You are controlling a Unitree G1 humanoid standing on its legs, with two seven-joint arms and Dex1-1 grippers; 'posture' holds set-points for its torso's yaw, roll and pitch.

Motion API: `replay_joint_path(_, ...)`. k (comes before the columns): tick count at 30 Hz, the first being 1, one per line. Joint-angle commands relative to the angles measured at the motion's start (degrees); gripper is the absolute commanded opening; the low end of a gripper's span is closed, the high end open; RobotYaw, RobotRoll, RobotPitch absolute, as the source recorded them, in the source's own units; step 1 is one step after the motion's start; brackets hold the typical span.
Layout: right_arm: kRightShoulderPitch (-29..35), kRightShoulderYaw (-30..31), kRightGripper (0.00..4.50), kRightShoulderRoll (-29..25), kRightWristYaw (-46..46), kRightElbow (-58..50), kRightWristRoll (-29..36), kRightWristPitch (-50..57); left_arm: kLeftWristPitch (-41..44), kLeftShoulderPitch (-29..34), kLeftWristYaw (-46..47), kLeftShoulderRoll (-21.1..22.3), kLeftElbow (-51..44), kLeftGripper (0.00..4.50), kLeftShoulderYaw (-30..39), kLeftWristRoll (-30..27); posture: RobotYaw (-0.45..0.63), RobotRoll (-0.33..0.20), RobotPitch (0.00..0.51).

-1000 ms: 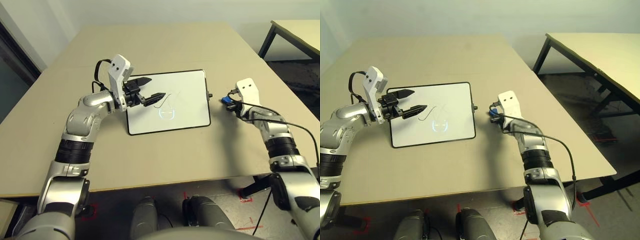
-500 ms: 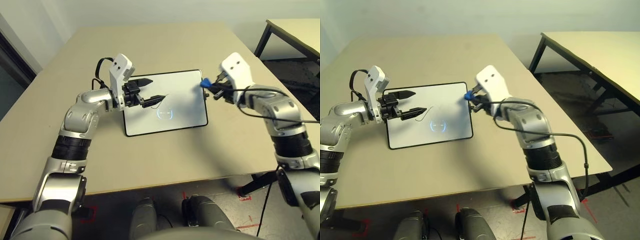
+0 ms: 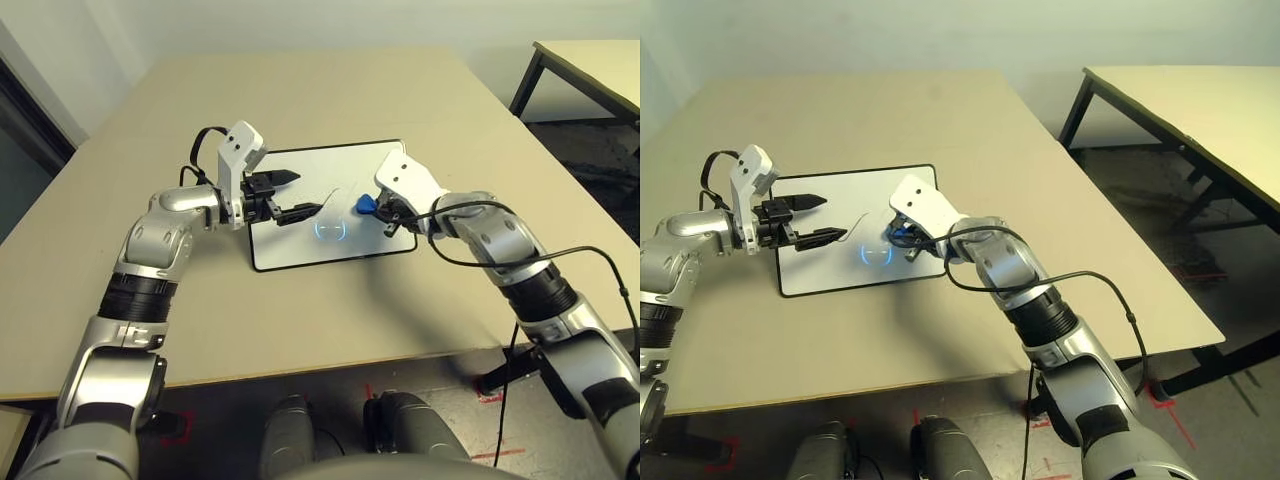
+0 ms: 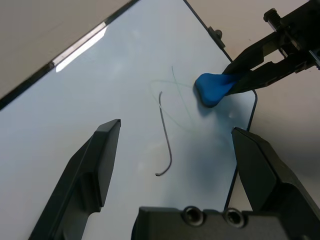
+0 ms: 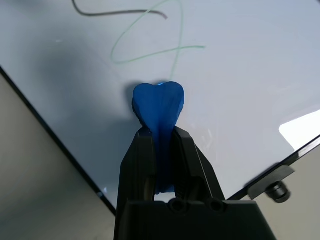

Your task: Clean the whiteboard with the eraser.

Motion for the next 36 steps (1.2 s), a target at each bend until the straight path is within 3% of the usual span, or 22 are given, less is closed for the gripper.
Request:
replay_joint_path(1, -0.5, 0.8, 0.39, 0.2, -0.2, 4.0, -1.9, -1.2, 0.6, 1.1, 0.3, 0.4, -1.4, 4.5, 0.6, 0.1, -0.04, 0.0, 0.031)
replay_joint_path(8, -4.4, -1.2, 0.39, 1.3, -0.9, 7.8, -2.8, -3.5, 1.6, 1.2, 0.6, 0.4, -2.5, 4.5, 0.6, -0.2, -0.04, 0.0, 0.033)
replay_joint_path(20, 1.6, 2.6, 0.38, 1.0, 2.1, -5.2, -2.3, 3.9, 3.0, 0.8, 1.1, 0.0, -3.6, 4.5, 0.3, -0.4, -0.05, 0.0, 0.037)
replay_joint_path(30, -6.0, 0.0, 0.38, 2.3, 0.3, 6.2, -4.2, -2.6, 4.2, 1.0, 1.5, -0.1, -5.0, 4.5, 0.3, -0.6, -0.05, 0.0, 0.044)
replay_joint_path(36, -4.3, 0.9, 0.38, 2.2, 0.9, 4.2, -4.1, -1.5, 5.1, 1.3, 1.8, 0.0, -6.0, 4.5, 0.5, -0.9, -0.05, 0.0, 0.045)
